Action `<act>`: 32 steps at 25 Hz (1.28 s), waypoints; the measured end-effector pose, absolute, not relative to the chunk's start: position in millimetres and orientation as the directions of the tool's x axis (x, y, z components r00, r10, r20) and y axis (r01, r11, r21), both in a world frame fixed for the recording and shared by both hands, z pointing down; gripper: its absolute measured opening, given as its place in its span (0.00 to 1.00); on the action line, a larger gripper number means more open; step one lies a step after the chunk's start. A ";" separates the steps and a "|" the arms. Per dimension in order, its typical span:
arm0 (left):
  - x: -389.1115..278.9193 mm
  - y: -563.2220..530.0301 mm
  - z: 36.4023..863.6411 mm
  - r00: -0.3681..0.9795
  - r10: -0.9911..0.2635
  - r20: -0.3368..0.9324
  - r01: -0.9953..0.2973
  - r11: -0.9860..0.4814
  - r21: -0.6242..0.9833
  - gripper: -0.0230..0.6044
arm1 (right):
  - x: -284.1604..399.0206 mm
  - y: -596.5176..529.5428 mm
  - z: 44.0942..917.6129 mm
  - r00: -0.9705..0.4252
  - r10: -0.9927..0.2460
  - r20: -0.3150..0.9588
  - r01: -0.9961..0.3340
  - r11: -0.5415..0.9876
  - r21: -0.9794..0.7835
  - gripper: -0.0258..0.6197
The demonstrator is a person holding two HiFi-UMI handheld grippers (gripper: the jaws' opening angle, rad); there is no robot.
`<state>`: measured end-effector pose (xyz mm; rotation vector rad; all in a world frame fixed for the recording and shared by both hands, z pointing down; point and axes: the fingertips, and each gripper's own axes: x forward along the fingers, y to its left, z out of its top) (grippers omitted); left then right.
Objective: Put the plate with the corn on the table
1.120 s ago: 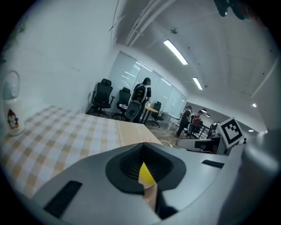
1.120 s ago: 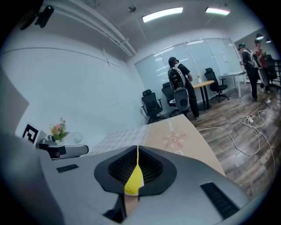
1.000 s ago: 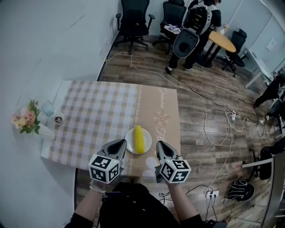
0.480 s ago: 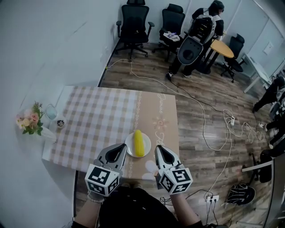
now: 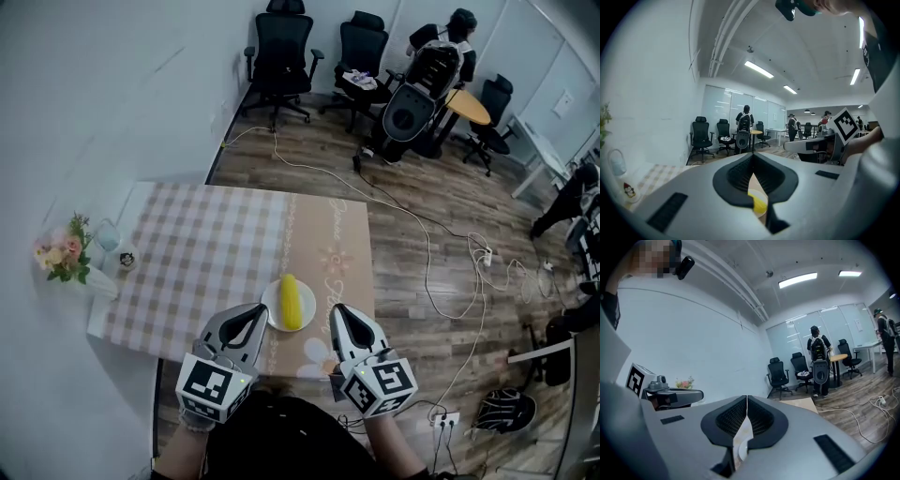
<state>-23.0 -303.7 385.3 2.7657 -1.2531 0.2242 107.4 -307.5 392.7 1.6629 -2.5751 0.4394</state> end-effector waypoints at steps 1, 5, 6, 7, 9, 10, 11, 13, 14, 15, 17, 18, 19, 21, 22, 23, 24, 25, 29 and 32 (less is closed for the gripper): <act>-21.3 -303.0 383.5 0.654 -0.737 0.172 -0.749 -0.662 0.015 0.06 | 109.0 -307.2 391.1 -0.418 -0.889 0.186 -0.902 0.381 -0.202 0.11; -17.4 -299.7 377.6 0.657 -0.732 0.181 -0.743 -0.669 -0.011 0.06 | 110.1 -307.9 388.6 -0.410 -0.894 0.182 -0.908 0.382 -0.170 0.10; -16.5 -298.3 377.1 0.658 -0.730 0.184 -0.740 -0.672 -0.020 0.06 | 109.4 -307.9 387.3 -0.413 -0.893 0.180 -0.907 0.387 -0.165 0.10; -15.5 -297.3 376.5 0.658 -0.730 0.187 -0.739 -0.673 -0.030 0.06 | 109.2 -307.6 386.3 -0.416 -0.892 0.179 -0.906 0.390 -0.162 0.10; -14.2 -296.8 377.6 0.656 -0.730 0.192 -0.736 -0.675 -0.053 0.06 | 110.0 -306.4 386.0 -0.418 -0.891 0.178 -0.905 0.393 -0.160 0.10; -14.2 -297.3 380.0 0.657 -0.729 0.193 -0.732 -0.678 -0.069 0.06 | 110.5 -306.0 386.7 -0.418 -0.891 0.179 -0.906 0.392 -0.160 0.10; -14.6 -298.0 382.6 0.659 -0.727 0.193 -0.728 -0.681 -0.082 0.06 | 110.8 -305.7 387.5 -0.417 -0.891 0.181 -0.906 0.391 -0.160 0.10; -15.5 -299.1 385.6 0.660 -0.726 0.196 -0.725 -0.683 -0.091 0.06 | 110.5 -305.5 387.8 -0.416 -0.891 0.182 -0.907 0.391 -0.157 0.10; -15.5 -299.2 386.2 0.659 -0.726 0.198 -0.725 -0.683 -0.090 0.06 | 110.5 -305.2 387.5 -0.415 -0.891 0.182 -0.907 0.392 -0.153 0.10; -15.4 -299.1 386.5 0.659 -0.726 0.199 -0.726 -0.682 -0.087 0.06 | 110.7 -304.7 387.1 -0.415 -0.891 0.182 -0.907 0.392 -0.150 0.10; -15.2 -298.8 387.1 0.657 -0.727 0.200 -0.729 -0.680 -0.080 0.06 | 110.6 -303.3 386.7 -0.416 -0.891 0.184 -0.908 0.396 -0.138 0.10; -15.4 -298.8 387.5 0.656 -0.728 0.201 -0.730 -0.679 -0.079 0.06 | 110.1 -302.7 386.7 -0.416 -0.890 0.184 -0.908 0.398 -0.130 0.10; -15.9 -299.1 387.8 0.655 -0.728 0.203 -0.731 -0.678 -0.078 0.06 | 109.3 -302.2 386.6 -0.417 -0.890 0.185 -0.908 0.401 -0.121 0.10; -16.9 -299.7 387.8 0.654 -0.730 0.199 -0.733 -0.676 -0.070 0.06 | 107.0 -301.8 385.4 -0.421 -0.888 0.184 -0.907 0.407 -0.107 0.10; -17.5 -299.9 387.4 0.654 -0.731 0.197 -0.735 -0.675 -0.066 0.06 | 106.0 -301.5 384.7 -0.422 -0.888 0.184 -0.907 0.410 -0.103 0.10; -18.0 -299.8 387.0 0.653 -0.731 0.196 -0.736 -0.674 -0.062 0.06 | 105.3 -301.2 384.2 -0.422 -0.887 0.185 -0.906 0.411 -0.099 0.10; -18.3 -299.7 386.8 0.653 -0.732 0.196 -0.737 -0.673 -0.058 0.06 | 104.7 -300.8 383.7 -0.423 -0.887 0.187 -0.906 0.412 -0.095 0.10; -18.5 -299.5 386.9 0.653 -0.732 0.196 -0.738 -0.673 -0.055 0.06 | 104.2 -300.5 383.4 -0.423 -0.887 0.187 -0.906 0.412 -0.094 0.10; -19.7 -299.2 388.8 0.651 -0.733 0.197 -0.740 -0.671 -0.048 0.06 | 102.6 -299.6 383.0 -0.424 -0.887 0.185 -0.906 0.414 -0.092 0.10; -20.6 -299.4 389.5 0.650 -0.734 0.196 -0.742 -0.669 -0.044 0.06 | 102.1 -299.4 382.0 -0.423 -0.887 0.186 -0.906 0.414 -0.087 0.10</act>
